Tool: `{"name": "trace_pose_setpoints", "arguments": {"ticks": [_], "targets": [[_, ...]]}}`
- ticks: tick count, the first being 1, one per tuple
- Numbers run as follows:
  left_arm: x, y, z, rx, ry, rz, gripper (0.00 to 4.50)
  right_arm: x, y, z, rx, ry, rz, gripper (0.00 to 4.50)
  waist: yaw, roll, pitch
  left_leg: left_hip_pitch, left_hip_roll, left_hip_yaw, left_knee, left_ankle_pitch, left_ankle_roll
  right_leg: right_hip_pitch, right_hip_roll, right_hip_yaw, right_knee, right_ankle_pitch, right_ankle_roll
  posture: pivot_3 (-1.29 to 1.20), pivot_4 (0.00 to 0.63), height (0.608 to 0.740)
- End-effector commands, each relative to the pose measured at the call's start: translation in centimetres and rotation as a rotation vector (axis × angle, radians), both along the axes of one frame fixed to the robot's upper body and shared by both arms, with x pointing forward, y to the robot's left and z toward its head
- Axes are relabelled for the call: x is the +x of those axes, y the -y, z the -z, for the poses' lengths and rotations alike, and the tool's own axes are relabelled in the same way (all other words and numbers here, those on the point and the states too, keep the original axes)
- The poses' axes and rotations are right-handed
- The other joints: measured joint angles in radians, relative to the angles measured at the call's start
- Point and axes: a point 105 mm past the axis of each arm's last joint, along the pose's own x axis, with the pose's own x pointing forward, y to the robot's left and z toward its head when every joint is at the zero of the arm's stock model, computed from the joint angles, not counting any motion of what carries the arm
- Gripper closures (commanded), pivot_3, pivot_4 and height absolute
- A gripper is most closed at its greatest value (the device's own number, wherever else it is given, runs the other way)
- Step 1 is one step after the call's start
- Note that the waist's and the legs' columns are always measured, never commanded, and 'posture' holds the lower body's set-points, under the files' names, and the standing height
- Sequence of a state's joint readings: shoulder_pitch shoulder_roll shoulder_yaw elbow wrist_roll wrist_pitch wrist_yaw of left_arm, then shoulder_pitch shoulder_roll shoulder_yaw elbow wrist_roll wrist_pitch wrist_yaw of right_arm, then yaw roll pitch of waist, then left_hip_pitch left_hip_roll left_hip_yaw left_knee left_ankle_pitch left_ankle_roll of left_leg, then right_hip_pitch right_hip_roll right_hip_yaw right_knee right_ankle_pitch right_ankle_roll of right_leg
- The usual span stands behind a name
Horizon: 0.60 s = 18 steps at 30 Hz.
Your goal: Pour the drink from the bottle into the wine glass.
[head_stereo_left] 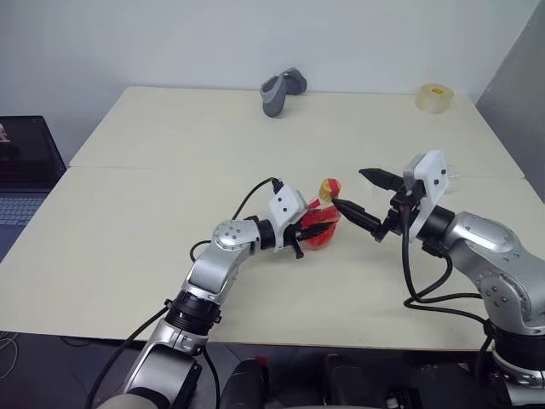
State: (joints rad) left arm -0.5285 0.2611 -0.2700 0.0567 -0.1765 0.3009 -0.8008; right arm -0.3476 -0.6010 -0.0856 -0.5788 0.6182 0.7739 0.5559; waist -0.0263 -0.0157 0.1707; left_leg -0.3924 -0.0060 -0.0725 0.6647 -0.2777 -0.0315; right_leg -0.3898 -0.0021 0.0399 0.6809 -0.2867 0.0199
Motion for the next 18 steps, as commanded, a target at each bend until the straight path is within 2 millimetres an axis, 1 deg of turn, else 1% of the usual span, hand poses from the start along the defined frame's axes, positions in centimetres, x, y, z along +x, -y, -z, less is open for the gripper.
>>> {"name": "trace_pose_setpoints", "arguments": {"ticks": [1, 4, 8, 13, 18], "targets": [[-0.4, 0.3, -1.6, -0.034, 0.058, 0.024, 3.55, -1.3, -0.5, -0.5, -0.023, 0.015, -0.07, 0.0, 0.0, 0.0, 0.0, 0.0, 0.0, 0.0, 0.0, 0.0, 0.0, 0.0, 0.0, 0.0, 0.0, 0.0, 0.0, 0.0, 0.15, 0.74], [-0.4, 0.3, -1.5, -0.033, 0.059, 0.024, 3.55, -1.4, -1.0, -1.3, 0.004, 0.037, -0.084, 0.0, -0.001, 0.0, 0.0, 0.0, 0.0, 0.0, 0.0, 0.0, 0.0, 0.0, 0.0, 0.0, 0.0, 0.0, 0.0, 0.0, 0.15, 0.74], [-0.5, 0.4, -1.5, -0.033, 0.059, 0.027, 3.55, -0.7, -2.1, -2.4, 0.027, 0.104, -0.056, 0.0, -0.003, 0.0, 0.0, 0.0, 0.0, 0.0, 0.0, 0.0, 0.0, 0.0, 0.0, 0.0, 0.001, 0.0, 0.0, 0.0, 0.15, 0.74], [-0.4, 0.5, -1.6, -0.033, 0.06, 0.029, 3.55, 0.4, -2.8, -2.4, 0.023, 0.141, -0.018, 0.0, -0.001, 0.0, 0.0, 0.0, 0.0, 0.0, 0.0, 0.0, 0.0, 0.0, 0.0, 0.0, 0.0, 0.0, 0.0, 0.0, 0.15, 0.74], [-0.4, 0.5, -1.6, -0.032, 0.061, 0.028, 3.55, 0.7, -3.1, -1.9, 0.038, 0.111, -0.02, 0.0, -0.001, 0.0, 0.0, 0.0, 0.0, 0.0, 0.0, 0.0, 0.0, 0.0, 0.0, 0.0, 0.0, 0.0, 0.0, 0.0, 0.15, 0.74]]}}
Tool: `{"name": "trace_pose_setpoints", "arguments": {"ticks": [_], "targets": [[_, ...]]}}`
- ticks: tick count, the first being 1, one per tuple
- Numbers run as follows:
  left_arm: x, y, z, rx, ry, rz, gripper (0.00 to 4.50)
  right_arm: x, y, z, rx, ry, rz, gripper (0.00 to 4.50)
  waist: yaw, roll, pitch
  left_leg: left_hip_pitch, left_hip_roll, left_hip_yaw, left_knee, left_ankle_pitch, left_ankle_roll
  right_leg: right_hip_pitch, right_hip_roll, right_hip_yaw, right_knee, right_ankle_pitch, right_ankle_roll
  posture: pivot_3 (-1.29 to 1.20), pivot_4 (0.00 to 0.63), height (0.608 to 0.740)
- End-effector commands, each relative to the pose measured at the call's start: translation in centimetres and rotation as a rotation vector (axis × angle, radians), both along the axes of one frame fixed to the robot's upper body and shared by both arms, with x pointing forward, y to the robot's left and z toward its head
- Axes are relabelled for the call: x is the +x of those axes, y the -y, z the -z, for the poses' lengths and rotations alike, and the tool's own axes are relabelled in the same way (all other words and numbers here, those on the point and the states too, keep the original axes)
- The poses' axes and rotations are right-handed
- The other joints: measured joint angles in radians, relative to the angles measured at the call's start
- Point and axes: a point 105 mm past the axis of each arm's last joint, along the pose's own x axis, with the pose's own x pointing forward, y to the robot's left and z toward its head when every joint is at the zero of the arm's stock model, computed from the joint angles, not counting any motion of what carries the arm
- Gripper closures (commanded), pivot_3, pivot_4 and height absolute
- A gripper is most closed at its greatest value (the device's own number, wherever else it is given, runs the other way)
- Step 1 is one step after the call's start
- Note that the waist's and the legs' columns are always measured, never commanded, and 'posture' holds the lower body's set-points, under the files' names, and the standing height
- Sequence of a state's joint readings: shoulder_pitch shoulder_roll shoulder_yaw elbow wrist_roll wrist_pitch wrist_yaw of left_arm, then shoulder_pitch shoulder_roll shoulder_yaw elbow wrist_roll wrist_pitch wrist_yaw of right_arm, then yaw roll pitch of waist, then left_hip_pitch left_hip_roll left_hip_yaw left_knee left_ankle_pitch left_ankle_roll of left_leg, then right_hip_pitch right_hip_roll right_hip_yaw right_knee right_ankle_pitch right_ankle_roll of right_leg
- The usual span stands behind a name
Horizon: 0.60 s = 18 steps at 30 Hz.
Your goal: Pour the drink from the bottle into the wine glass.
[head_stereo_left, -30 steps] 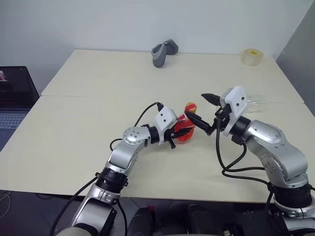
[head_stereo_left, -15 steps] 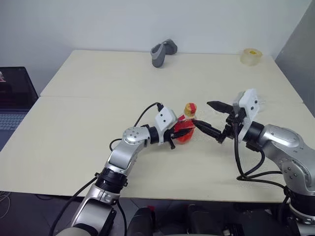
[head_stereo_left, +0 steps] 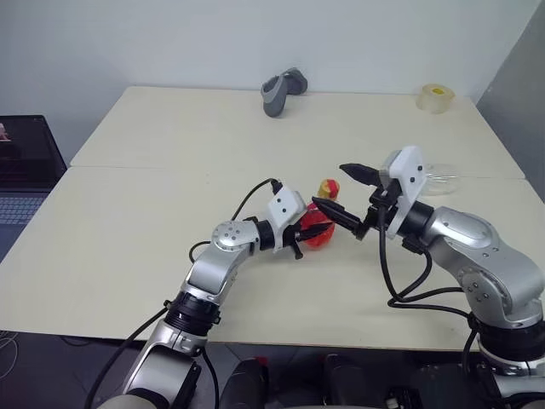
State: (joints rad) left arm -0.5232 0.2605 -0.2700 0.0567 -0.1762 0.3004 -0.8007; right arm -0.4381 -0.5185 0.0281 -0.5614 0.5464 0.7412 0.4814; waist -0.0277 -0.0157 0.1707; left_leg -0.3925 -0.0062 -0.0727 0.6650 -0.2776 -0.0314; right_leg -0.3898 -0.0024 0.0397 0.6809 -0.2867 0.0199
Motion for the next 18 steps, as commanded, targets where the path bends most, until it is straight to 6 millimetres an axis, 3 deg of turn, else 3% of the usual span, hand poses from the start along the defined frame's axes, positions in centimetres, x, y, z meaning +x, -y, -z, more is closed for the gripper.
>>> {"name": "trace_pose_setpoints", "arguments": {"ticks": [1, 5, 6, 11, 16, 18], "targets": [[-0.34, 0.49, -1.74, -0.032, 0.066, 0.028, 3.55, -0.02, -0.18, -0.84, 0.029, 0.032, -0.007, 0.0, 0.0, 0.0, 0.0, 0.0, 0.0, 0.0, 0.0, 0.0, 0.0, 0.0, 0.0, 0.0, 0.0, 0.0, 0.0, 0.0, 0.15, 0.74], [-0.36, 0.42, -1.73, -0.032, 0.067, 0.025, 3.55, 0.04, -0.31, -0.61, 0.051, 0.009, -0.017, 0.0, 0.0, 0.0, 0.0, 0.0, 0.0, 0.0, 0.0, 0.0, 0.0, 0.0, 0.0, 0.0, 0.0, 0.0, 0.0, 0.0, 0.15, 0.74], [-0.36, 0.41, -1.73, -0.032, 0.067, 0.024, 3.55, 0.04, -0.34, -0.59, 0.056, 0.006, -0.019, 0.17, 0.0, 0.0, 0.0, 0.0, 0.0, 0.0, 0.0, 0.0, 0.0, 0.0, 0.0, 0.0, 0.0, 0.0, 0.0, 0.0, 0.15, 0.74], [-0.35, 0.38, -1.71, -0.031, 0.067, 0.024, 3.55, -0.44, -0.73, -0.49, 0.081, -0.012, -0.05, 1.51, 0.0, 0.0, 0.0, 0.0, 0.0, 0.0, 0.0, 0.0, 0.0, 0.0, 0.0, 0.0, 0.0, 0.0, 0.0, 0.0, 0.15, 0.74], [-0.35, 0.42, -1.73, -0.031, 0.069, 0.025, 3.55, -0.71, -0.78, -0.44, 0.08, -0.017, -0.066, 3.29, 0.0, 0.0, 0.0, 0.0, 0.0, 0.0, 0.0, 0.0, 0.0, 0.0, 0.0, 0.0, 0.0, 0.0, 0.0, 0.0, 0.15, 0.74], [-0.33, 0.43, -1.76, -0.032, 0.069, 0.025, 3.56, -0.77, -0.74, -0.51, 0.084, -0.014, -0.07, 3.31, 0.0, 0.0, 0.0, 0.0, 0.0, 0.0, 0.0, 0.0, 0.0, 0.0, 0.0, 0.0, 0.0, 0.0, 0.0, 0.0, 0.15, 0.74]]}}
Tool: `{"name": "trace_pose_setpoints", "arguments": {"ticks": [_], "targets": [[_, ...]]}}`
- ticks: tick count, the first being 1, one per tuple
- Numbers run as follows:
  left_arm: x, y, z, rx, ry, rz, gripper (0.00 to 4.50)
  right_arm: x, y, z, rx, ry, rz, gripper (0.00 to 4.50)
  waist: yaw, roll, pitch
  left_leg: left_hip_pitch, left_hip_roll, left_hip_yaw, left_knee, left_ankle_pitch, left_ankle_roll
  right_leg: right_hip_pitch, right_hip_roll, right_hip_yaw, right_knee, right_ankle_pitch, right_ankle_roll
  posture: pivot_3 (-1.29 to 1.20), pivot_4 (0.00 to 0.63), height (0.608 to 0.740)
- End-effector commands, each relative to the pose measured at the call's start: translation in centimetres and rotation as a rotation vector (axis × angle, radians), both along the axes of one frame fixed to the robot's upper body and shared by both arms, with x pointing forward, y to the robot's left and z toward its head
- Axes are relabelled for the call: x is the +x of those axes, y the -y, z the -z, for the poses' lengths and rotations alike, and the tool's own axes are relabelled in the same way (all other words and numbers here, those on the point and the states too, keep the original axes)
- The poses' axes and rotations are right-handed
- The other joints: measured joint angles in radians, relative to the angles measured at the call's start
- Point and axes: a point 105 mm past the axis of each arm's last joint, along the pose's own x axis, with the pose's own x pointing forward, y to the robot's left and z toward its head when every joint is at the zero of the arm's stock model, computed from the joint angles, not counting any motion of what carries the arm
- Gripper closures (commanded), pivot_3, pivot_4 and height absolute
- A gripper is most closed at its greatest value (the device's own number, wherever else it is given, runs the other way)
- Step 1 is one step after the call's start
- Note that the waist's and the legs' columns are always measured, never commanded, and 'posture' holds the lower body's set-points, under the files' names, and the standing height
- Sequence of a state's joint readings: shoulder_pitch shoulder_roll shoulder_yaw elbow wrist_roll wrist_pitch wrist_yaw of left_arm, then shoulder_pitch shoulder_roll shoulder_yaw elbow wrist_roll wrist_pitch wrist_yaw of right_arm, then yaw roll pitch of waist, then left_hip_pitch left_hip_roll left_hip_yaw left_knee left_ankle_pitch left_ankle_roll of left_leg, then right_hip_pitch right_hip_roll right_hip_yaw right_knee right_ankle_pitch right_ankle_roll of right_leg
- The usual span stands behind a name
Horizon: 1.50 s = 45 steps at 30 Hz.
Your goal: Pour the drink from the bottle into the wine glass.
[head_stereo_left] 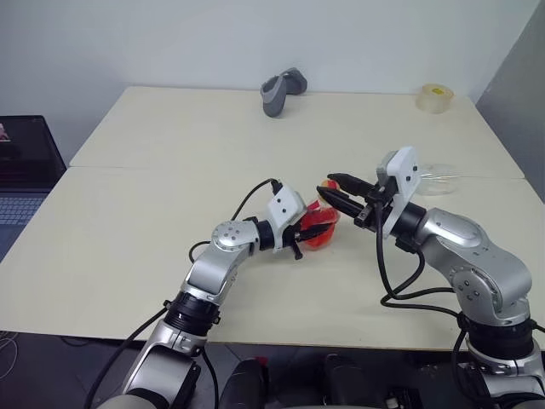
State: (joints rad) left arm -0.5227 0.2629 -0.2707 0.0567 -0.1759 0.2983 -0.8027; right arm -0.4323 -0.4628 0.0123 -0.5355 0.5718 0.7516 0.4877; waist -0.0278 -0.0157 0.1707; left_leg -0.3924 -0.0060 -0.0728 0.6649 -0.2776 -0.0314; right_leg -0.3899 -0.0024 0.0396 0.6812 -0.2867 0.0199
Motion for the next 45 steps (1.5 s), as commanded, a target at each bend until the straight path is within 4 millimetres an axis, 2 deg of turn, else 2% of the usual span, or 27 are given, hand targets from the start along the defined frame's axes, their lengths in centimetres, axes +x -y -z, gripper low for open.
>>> {"name": "trace_pose_setpoints", "arguments": {"ticks": [1, 4, 11, 18, 19, 25, 30, 36, 41, 45], "targets": [[-0.3, 0.5, -1.8, -0.034, 0.068, 0.023, 3.56, -0.9, -0.4, -0.9, 0.023, 0.036, -0.049, 3.31, 0.0, 0.0, 0.0, 0.0, 0.0, 0.0, 0.0, 0.0, 0.0, 0.0, 0.0, 0.0, 0.0, 0.0, 0.0, 0.0, 0.15, 0.74], [-0.3, 0.5, -1.8, -0.035, 0.069, 0.023, 3.56, -0.9, -0.3, -1.2, 0.06, 0.027, -0.056, 3.31, 0.0, 0.0, 0.0, 0.0, 0.0, 0.0, 0.0, 0.0, 0.0, 0.0, 0.0, 0.0, 0.0, 0.0, 0.0, 0.0, 0.15, 0.74], [-0.2, 0.4, -2.0, -0.04, 0.073, 0.02, 3.57, -0.3, 0.7, -2.3, 0.29, -0.062, -0.023, 3.31, 0.0, 0.0, 0.0, 0.0, 0.0, 0.0, 0.0, 0.0, 0.0, 0.0, 0.0, 0.0, 0.0, 0.0, 0.0, 0.0, 0.15, 0.74], [-0.3, 0.4, -2.0, -0.042, 0.072, 0.022, 3.57, 0.0, 1.4, -2.4, 0.34, -0.095, -0.004, 3.31, 0.0, 0.0, 0.0, 0.0, 0.0, 0.0, 0.0, 0.0, 0.0, 0.0, 0.0, 0.0, 0.0, 0.0, 0.0, 0.0, 0.15, 0.74], [-0.3, 0.4, -2.0, -0.043, 0.072, 0.022, 3.57, -0.1, 1.4, -2.4, 0.333, -0.093, -0.005, 3.31, 0.0, 0.0, 0.0, 0.0, 0.0, 0.0, 0.0, 0.0, 0.0, 0.0, 0.0, 0.0, 0.0, 0.0, 0.0, 0.0, 0.15, 0.74], [-0.3, 0.3, -2.1, -0.043, 0.072, 0.021, 3.6, -1.4, 1.1, -1.9, 0.026, 0.081, -0.042, 3.31, 0.0, 0.0, 0.0, 0.0, -0.001, 0.0, 0.0, 0.0, 0.0, 0.0, 0.0, 0.0, 0.0, 0.0, 0.0, 0.0, 0.15, 0.74], [-0.3, 0.4, -2.0, -0.039, 0.071, 0.026, 3.6, -2.1, 0.8, -2.1, -0.115, 0.19, -0.099, 3.32, -0.001, 0.0, 0.0, 0.0, 0.0, 0.0, 0.0, 0.0, 0.0, 0.0, 0.0, 0.0, 0.0, 0.0, 0.0, 0.0, 0.15, 0.74], [-0.2, 0.5, -2.1, -0.043, 0.075, 0.025, 3.6, -2.0, 0.5, -2.4, -0.094, 0.207, -0.12, 3.32, 0.0, 0.0, 0.0, 0.0, 0.0, 0.0, 0.0, 0.0, 0.0, 0.0, 0.0, 0.0, 0.0, 0.0, 0.0, 0.0, 0.15, 0.74], [-0.2, 0.1, -2.1, -0.047, 0.073, 0.008, 3.6, -1.6, 2.6, -2.0, -0.069, 0.145, -0.066, 3.32, 0.002, 0.0, 0.0, 0.0, 0.0, 0.0, 0.0, 0.0, 0.0, 0.0, 0.0, 0.0, 0.0, 0.0, 0.0, 0.0, 0.15, 0.74], [-0.3, 0.0, -2.0, -0.052, 0.068, 0.005, 3.6, -2.0, 5.4, -1.3, -0.075, 0.07, 0.003, 3.32, 0.004, 0.0, 0.0, 0.0, 0.0, 0.0, 0.0, 0.0, 0.0, 0.0, 0.0, 0.0, 0.0, 0.0, 0.0, 0.0, 0.15, 0.74]]}}
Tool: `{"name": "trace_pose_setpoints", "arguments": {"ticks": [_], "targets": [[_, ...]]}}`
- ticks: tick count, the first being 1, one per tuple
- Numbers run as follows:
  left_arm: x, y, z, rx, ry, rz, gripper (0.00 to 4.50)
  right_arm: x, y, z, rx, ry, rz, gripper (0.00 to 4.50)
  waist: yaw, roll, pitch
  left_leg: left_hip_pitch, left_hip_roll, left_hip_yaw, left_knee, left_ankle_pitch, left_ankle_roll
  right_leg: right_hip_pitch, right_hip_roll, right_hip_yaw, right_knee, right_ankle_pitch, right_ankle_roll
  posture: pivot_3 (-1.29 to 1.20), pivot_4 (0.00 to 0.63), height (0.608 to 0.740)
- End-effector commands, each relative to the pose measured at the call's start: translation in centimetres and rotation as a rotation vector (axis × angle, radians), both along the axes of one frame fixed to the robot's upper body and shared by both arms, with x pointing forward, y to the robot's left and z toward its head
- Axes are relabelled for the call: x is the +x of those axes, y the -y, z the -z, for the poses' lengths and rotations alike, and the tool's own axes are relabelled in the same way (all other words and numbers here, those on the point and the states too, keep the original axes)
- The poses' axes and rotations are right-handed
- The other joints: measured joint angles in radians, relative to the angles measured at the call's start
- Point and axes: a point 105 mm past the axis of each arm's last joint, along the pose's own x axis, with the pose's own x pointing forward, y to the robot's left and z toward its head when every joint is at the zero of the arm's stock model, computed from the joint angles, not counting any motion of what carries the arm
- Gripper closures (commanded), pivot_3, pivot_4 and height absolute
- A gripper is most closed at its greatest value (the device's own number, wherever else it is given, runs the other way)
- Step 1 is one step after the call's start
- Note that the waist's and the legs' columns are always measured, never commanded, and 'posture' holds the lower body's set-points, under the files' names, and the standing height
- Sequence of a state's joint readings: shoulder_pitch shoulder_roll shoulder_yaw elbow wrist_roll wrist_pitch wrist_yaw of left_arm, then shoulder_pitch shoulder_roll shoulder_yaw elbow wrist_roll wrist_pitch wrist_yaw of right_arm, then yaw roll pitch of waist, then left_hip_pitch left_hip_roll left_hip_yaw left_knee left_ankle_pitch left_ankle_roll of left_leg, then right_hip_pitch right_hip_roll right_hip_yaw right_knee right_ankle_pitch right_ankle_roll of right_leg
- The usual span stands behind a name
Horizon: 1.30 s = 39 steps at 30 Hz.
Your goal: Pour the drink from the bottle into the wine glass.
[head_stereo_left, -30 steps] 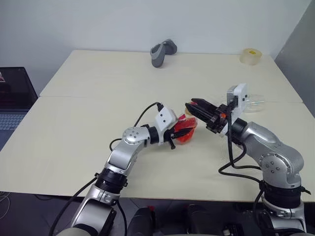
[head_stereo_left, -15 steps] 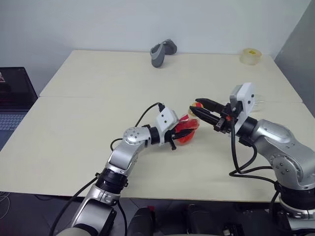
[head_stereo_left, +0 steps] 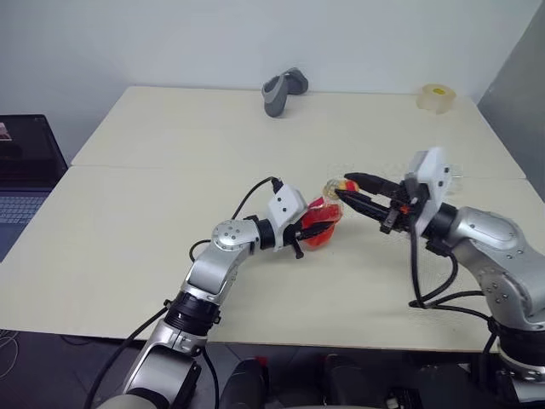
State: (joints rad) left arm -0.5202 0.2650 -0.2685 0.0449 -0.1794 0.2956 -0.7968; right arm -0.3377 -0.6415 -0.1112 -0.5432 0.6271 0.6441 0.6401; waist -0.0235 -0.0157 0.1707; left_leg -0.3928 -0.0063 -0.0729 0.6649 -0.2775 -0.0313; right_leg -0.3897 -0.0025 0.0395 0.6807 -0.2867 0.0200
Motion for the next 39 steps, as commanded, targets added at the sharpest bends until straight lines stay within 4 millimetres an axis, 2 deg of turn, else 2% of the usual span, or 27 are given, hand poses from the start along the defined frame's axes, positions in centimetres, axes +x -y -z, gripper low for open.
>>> {"name": "trace_pose_setpoints", "arguments": {"ticks": [1, 5, 9, 12, 15, 20, 21, 23, 26, 29, 32, 34, 36, 39], "targets": [[-0.3, 0.1, -1.8, -0.047, 0.056, 0.012, 3.6, -0.8, 2.0, -0.3, -0.007, -0.007, 0.042, 3.32, 0.0, 0.0, 0.0, 0.0, 0.0, 0.0, 0.0, 0.0, 0.0, 0.0, 0.0, 0.0, 0.0, 0.0, 0.0, 0.0, 0.15, 0.74], [-1.2, 1.2, -2.7, -0.091, 0.044, 0.104, 3.6, -0.8, 6.9, 4.1, -0.12, -0.11, 0.25, 3.32, 0.009, 0.0, 0.0, 0.0, 0.0, 0.0, 0.0, 0.0, 0.0, 0.001, 0.0, -0.001, 0.0, 0.0, 0.0, 0.0, 0.15, 0.74], [-2.9, 2.0, -3.2, -0.102, 0.023, 0.232, 3.6, -1.2, 10.4, 8.9, -0.179, -0.2, 0.41, 3.32, 0.013, 0.0, 0.0, 0.002, 0.0, 0.002, 0.0, 0.0, 0.0, 0.001, 0.0, 0.002, 0.001, 0.0, 0.0, 0.0, 0.15, 0.74], [-3.7, 2.3, -3.3, -0.09, 0.031, 0.297, 3.6, -1.0, 12.7, 11.6, -0.17, -0.232, 0.555, 3.32, 0.008, 0.0, 0.0, 0.004, 0.001, 0.003, 0.0, 0.0, 0.0, 0.002, 0.001, 0.002, 0.001, 0.0, 0.0, 0.0, 0.15, 0.74], [-4.0, 2.4, -3.5, -0.09, 0.037, 0.321, 3.6, -0.6, 13.9, 12.9, -0.133, -0.245, 0.658, 3.32, 0.005, 0.001, 0.0, 0.005, 0.001, 0.003, -0.001, 0.0, 0.0, 0.002, 0.002, 0.003, 0.001, 0.0, 0.0, 0.0, 0.15, 0.74], [-3.7, 2.3, -3.6, -0.091, 0.053, 0.304, 3.6, -0.8, 13.8, 14.9, -0.101, -0.319, 0.665, 3.32, -0.001, 0.001, -0.001, 0.005, 0.0, 0.003, -0.001, 0.0, 0.0, 0.003, 0.002, 0.003, 0.001, 0.0, 0.0, 0.0, 0.15, 0.74], [-3.5, 2.2, -3.6, -0.091, 0.055, 0.296, 3.6, -0.9, 13.8, 15.2, -0.1, -0.333, 0.665, 2.61, -0.001, 0.001, -0.001, 0.005, 0.001, 0.003, -0.001, 0.0, 0.0, 0.003, 0.002, 0.003, 0.001, 0.0, 0.0, 0.0, 0.15, 0.74], [-3.2, 2.1, -3.5, -0.091, 0.059, 0.273, 3.6, -1.2, 13.5, 15.5, -0.087, -0.368, 0.632, 1.98, -0.001, 0.002, -0.001, 0.005, 0.0, 0.003, -0.001, 0.0, 0.0, 0.003, 0.002, 0.003, 0.001, 0.0, 0.0, 0.0, 0.15, 0.74], [-2.8, 1.7, -3.5, -0.097, 0.062, 0.238, 3.6, -1.6, 13.0, 15.4, -0.073, -0.396, 0.592, 0.99, -0.001, 0.002, -0.001, 0.006, 0.001, 0.003, -0.001, 0.0, 0.0, 0.004, 0.002, 0.003, 0.001, 0.0, 0.0, 0.0, 0.15, 0.74], [-2.3, 1.3, -3.4, -0.104, 0.069, 0.191, 3.6, -1.6, 13.4, 14.8, -0.064, -0.396, 0.587, 0.02, -0.002, 0.002, -0.001, 0.007, 0.001, 0.003, -0.001, 0.0, 0.0, 0.004, 0.002, 0.003, 0.001, 0.0, 0.0, 0.0, 0.15, 0.74], [-1.5, 0.5, -3.4, -0.117, 0.08, 0.117, 3.6, -1.5, 14.2, 13.2, -0.082, -0.367, 0.578, 0.0, -0.002, 0.002, -0.001, 0.007, 0.0, 0.003, -0.001, 0.0, 0.0, 0.004, 0.002, 0.003, 0.001, 0.0, 0.0, 0.0, 0.15, 0.74], [-0.5, -0.6, -3.5, -0.134, 0.089, 0.037, 3.6, -1.1, 14.0, 11.1, -0.101, -0.311, 0.538, 0.0, -0.002, 0.002, -0.001, 0.007, 0.0, 0.003, -0.001, 0.0, 0.0, 0.004, 0.002, 0.003, 0.001, 0.0, 0.0, 0.0, 0.15, 0.74], [0.9, -2.3, -3.6, -0.161, 0.1, -0.081, 3.6, -0.9, 11.8, 8.2, -0.115, -0.237, 0.418, 0.0, -0.007, 0.002, -0.001, 0.007, 0.0, 0.003, -0.001, 0.0, 0.0, 0.004, 0.002, 0.004, 0.001, 0.0, 0.0, 0.0, 0.15, 0.74], [3.2, -6.0, -3.7, -0.163, 0.177, -0.307, 3.61, -0.3, 6.8, 5.0, -0.149, -0.061, 0.214, 0.0, -0.011, 0.002, -0.001, 0.009, 0.002, 0.003, -0.002, 0.0, 0.0, 0.004, 0.003, 0.004, 0.001, 0.0, 0.0, 0.0, 0.15, 0.74]]}}
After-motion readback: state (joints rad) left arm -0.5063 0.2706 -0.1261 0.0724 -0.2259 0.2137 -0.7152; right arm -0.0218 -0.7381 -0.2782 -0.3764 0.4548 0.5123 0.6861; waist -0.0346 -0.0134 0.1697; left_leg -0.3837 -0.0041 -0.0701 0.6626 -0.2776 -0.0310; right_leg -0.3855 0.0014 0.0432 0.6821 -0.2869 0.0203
